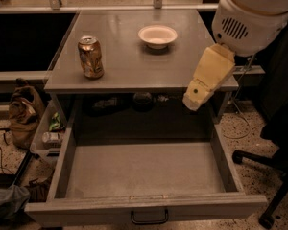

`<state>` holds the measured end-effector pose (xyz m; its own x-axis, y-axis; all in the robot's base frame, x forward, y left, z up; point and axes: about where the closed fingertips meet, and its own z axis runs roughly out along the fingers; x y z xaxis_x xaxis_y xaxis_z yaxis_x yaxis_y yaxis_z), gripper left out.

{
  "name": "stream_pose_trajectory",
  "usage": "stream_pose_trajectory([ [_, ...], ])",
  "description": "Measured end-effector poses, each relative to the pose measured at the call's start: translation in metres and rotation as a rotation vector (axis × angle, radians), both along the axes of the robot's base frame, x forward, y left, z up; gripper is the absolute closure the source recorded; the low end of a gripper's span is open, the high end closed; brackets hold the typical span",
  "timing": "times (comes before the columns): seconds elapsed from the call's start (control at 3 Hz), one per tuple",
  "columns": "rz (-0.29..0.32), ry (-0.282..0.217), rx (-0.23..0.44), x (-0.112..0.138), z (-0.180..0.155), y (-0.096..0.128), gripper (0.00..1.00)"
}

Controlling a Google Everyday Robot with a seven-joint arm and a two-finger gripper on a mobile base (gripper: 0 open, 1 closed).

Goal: Close top drawer

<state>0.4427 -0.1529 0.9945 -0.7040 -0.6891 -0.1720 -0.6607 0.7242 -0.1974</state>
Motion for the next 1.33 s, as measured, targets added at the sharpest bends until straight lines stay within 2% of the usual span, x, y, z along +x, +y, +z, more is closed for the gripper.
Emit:
stream_pose_trajectory([
  [0.33, 0.003, -0.033, 0.014, 0.002, 0.002, 0.006, 0.0],
  [0.67, -0.007, -0.021, 0.087, -0.011, -0.027, 0.004, 0.0],
  [1.0, 0.014, 0.034, 0.19, -0.035, -0.081, 0.005, 0.0],
  [1.33, 0.037, 0.11, 0.321, -0.061, -0.141, 0.002, 0.0],
])
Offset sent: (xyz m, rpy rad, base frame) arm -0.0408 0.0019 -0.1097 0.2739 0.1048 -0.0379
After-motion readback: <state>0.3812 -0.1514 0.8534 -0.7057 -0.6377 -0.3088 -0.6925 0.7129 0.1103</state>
